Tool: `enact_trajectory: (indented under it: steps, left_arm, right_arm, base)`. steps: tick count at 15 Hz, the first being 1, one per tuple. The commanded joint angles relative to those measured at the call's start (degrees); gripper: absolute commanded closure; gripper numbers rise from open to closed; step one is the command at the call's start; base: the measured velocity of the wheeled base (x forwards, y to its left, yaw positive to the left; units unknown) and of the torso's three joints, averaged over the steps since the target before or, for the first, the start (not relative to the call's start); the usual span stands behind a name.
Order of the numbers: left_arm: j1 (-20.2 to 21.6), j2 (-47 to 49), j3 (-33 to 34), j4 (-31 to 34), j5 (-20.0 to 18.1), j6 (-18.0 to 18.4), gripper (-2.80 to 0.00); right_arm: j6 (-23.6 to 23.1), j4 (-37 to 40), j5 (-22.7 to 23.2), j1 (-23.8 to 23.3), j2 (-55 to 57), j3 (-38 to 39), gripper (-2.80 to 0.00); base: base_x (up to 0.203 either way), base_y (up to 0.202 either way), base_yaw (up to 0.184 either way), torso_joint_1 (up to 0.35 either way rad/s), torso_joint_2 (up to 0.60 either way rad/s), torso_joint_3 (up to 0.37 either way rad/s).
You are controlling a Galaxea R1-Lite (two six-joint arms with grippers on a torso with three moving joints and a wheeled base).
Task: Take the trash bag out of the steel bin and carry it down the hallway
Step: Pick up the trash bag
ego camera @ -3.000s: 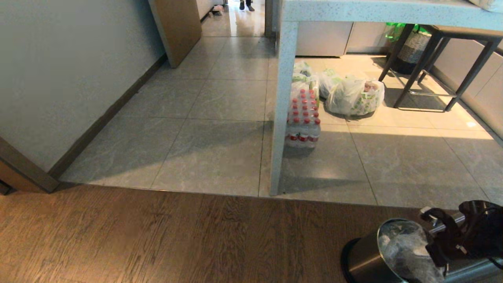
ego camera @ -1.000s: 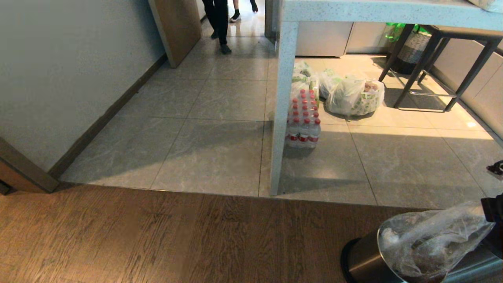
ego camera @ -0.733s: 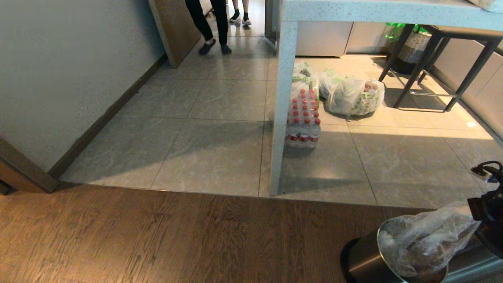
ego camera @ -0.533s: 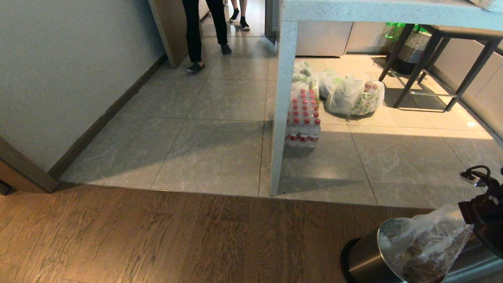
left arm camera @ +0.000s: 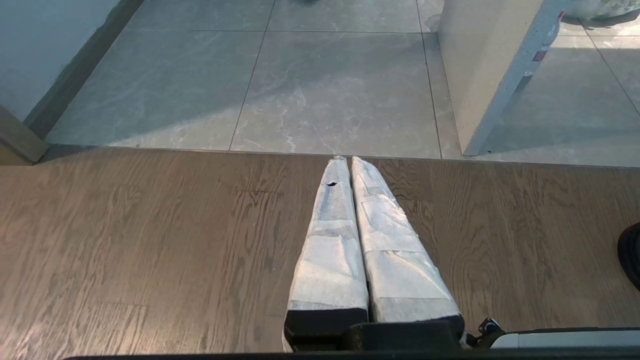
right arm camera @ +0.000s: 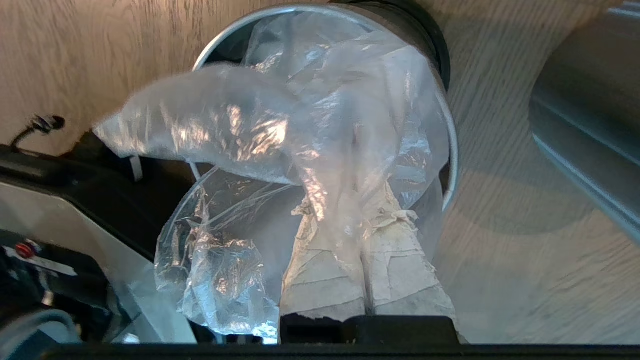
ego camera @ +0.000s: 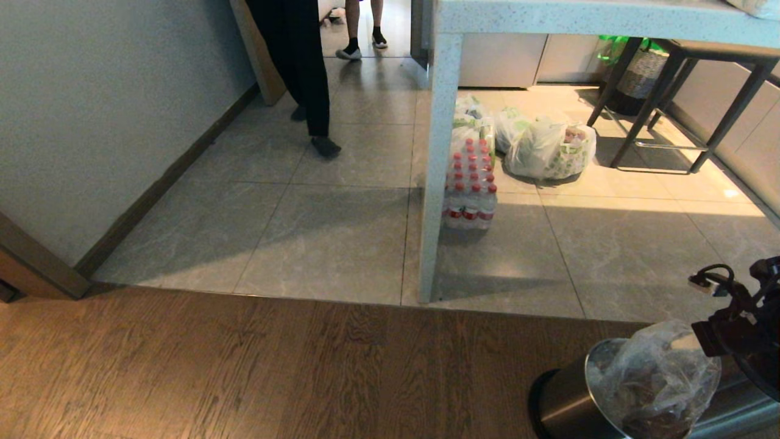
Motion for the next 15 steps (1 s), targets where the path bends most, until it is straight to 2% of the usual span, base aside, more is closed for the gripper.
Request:
enact_trajectory:
  steps: [1,6,7,15]
  left_arm:
    - [0.02,0.02,0.09,0.02,0.01,-0.01,0.00]
    - [0.02,0.02,0.09,0.02,0.01,-0.01,0.00]
    - [0.02,0.02,0.09,0.02,0.01,-0.01,0.00]
    - [0.02,0.02,0.09,0.02,0.01,-0.01,0.00]
  right_arm:
    - [-1.80,-0.43,-1.21,1.32,0.22,0.61,0.00]
    - [-4.52,-0.01,-1.84,2.13,1.02,2.11,0.00]
    - [-4.52,-0.33,-1.83,2.40,1.21,2.10,-2.80]
    - [-4.87,-0.36,-1.76,3.24,0.23,4.35,-2.80]
  base:
    - [0.000,0.000,0.000,0.000,0.00,0.000]
    - [0.000,0.000,0.000,0.000,0.00,0.000]
    - [0.000,0.000,0.000,0.000,0.00,0.000]
    - [0.000,0.000,0.000,0.000,0.00,0.000]
